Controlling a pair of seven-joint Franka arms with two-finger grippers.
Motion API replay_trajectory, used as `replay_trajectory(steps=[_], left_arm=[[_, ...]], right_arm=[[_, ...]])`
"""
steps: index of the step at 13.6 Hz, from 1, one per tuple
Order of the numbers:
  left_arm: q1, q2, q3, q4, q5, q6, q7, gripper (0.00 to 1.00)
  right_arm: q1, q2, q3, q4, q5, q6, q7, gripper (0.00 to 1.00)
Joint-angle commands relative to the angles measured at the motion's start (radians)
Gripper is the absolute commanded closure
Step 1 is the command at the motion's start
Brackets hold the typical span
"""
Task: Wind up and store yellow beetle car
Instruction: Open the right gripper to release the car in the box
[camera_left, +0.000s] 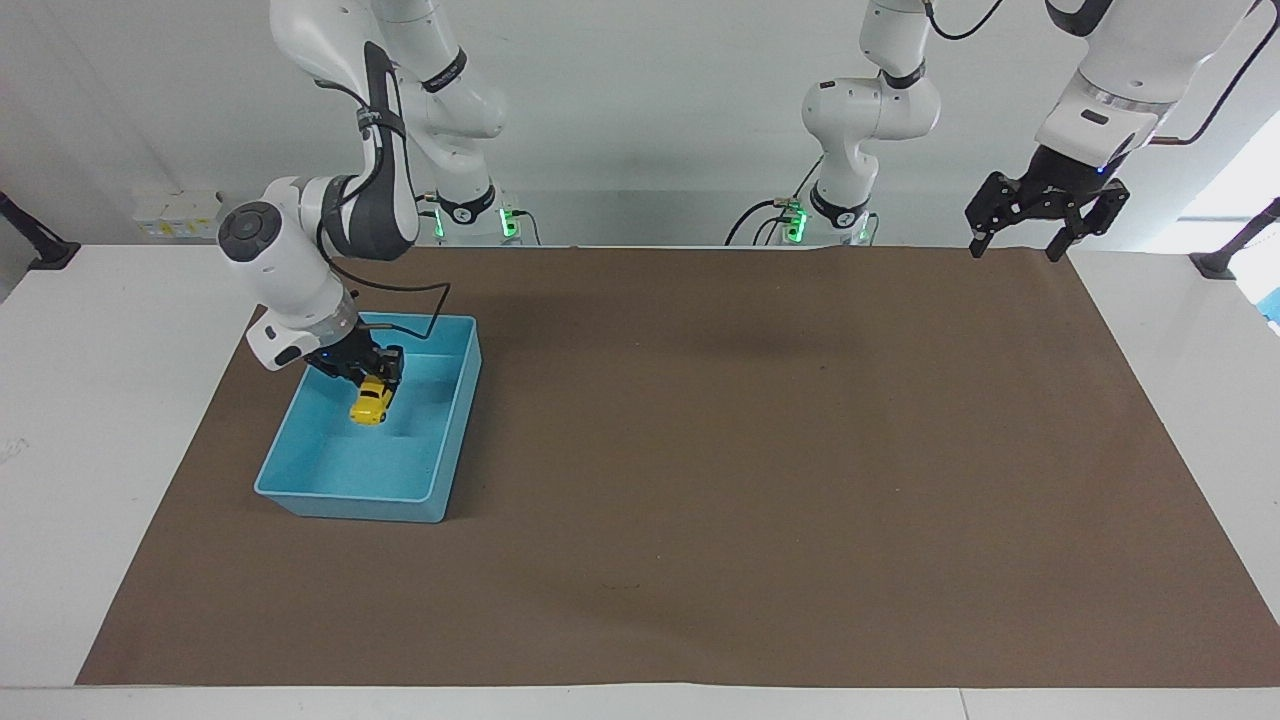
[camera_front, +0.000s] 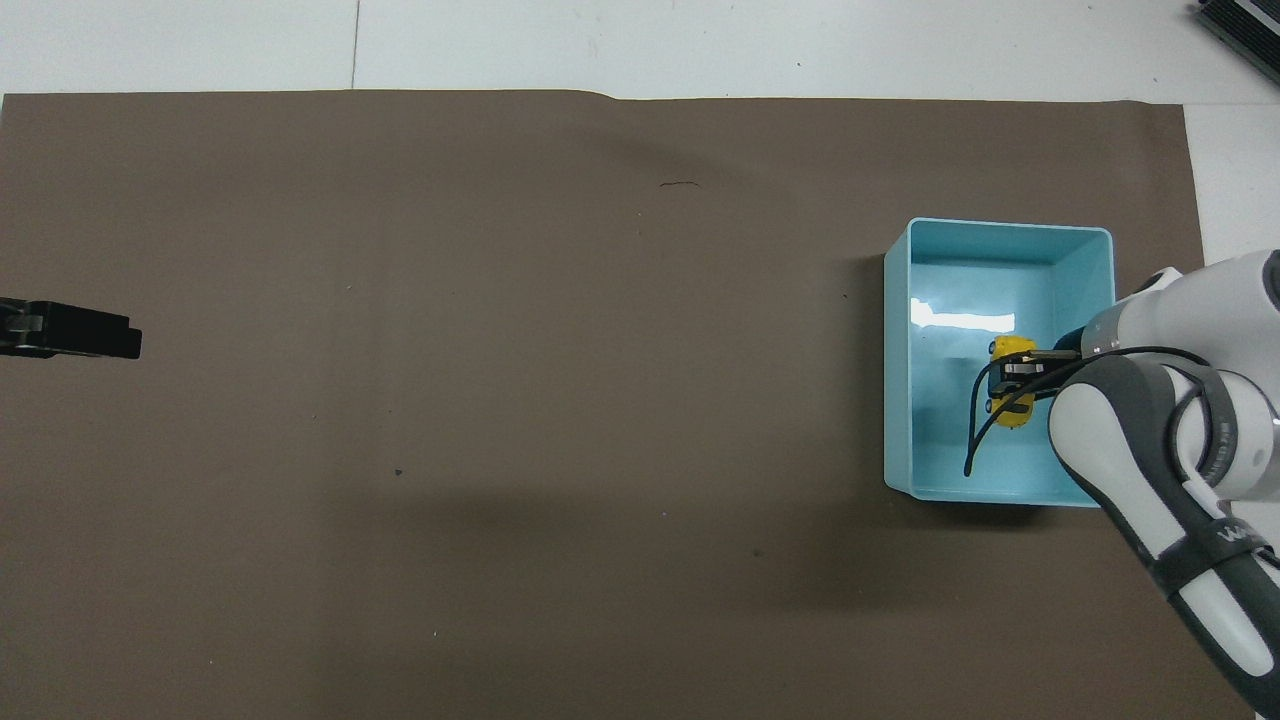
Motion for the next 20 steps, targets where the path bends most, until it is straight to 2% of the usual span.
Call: replay_trajectory(steps=[1, 4, 7, 15, 16, 17, 18, 20], left_arm=[[0.008, 0.005, 0.000, 0.014, -0.015, -0.021, 0.009, 0.00], [0.008, 0.005, 0.000, 0.014, -0.015, -0.021, 0.009, 0.00], [0.008, 0.005, 0.000, 0.016, -0.015, -0.021, 0.009, 0.00], [0.008, 0.005, 0.000, 0.014, -0.015, -0.021, 0.009, 0.00], [0.008, 0.005, 0.000, 0.014, -0.015, -0.021, 0.009, 0.00], [0.008, 0.005, 0.000, 0.016, -0.015, -0.021, 0.009, 0.00], [0.008, 0.005, 0.000, 0.014, -0.015, -0.021, 0.009, 0.00], [0.008, 0.005, 0.000, 0.016, -0.015, -0.021, 0.009, 0.00]], right_arm=[[-0.018, 0.017, 0.010, -0.035, 0.017, 0.058, -0.043, 1.00], [-0.030, 0.038, 0.009, -0.058, 0.086, 0.069, -0.085, 1.00], [-0.051, 0.057, 0.011, -0.061, 0.086, 0.084, -0.141, 1.00], [-0.035, 0.058, 0.011, -0.061, 0.090, 0.084, -0.128, 1.00], [-0.035, 0.060, 0.012, -0.061, 0.090, 0.087, -0.128, 0.96], [-0.032, 0.060, 0.012, -0.060, 0.090, 0.089, -0.128, 0.29], [-0.024, 0.060, 0.012, -0.058, 0.090, 0.087, -0.125, 0.00], [-0.016, 0.055, 0.011, -0.043, 0.089, 0.083, -0.127, 0.00]])
